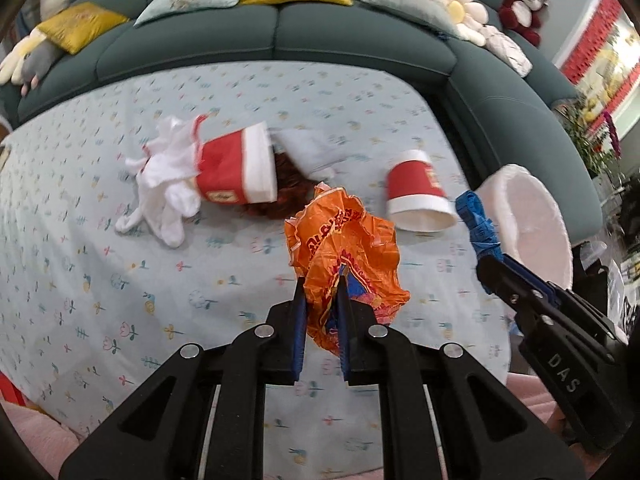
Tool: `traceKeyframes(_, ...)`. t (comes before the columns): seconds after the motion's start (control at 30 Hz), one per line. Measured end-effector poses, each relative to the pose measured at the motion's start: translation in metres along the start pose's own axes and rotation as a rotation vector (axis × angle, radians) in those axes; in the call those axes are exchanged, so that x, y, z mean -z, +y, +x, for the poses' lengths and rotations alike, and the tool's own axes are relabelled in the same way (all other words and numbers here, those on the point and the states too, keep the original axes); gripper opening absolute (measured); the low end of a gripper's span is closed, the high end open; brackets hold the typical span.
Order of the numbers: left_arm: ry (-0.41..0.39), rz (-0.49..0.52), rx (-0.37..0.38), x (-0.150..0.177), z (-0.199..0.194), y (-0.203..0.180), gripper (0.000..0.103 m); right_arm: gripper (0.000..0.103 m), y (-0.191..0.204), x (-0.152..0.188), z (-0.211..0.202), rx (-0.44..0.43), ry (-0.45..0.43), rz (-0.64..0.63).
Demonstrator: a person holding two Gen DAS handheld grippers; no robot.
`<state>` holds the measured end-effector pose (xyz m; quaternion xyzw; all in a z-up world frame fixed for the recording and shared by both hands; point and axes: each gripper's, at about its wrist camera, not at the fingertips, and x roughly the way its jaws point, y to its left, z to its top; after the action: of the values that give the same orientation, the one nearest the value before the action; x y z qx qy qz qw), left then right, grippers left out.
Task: Collect trash
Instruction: 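Carry wrapper and blue rope over the white bin and open both grippers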
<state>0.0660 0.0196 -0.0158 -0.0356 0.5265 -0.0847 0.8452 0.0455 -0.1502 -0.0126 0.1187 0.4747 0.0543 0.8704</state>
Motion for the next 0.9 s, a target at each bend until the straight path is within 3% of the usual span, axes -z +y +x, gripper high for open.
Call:
traceKeyframes(0.37, -0.039, 0.117, 0.026, -0.003, -0.02, -0.072, 0.013, 0.017, -0.058, 0.008, -0.04, 0.037, -0.06, 0.082)
traceKeyframes(0.9, -0.051, 0.276, 0.067, -0.007, -0.013, -0.166, 0.013, 0.017, -0.155, 0.022, -0.072, 0.114, -0.111, 0.223)
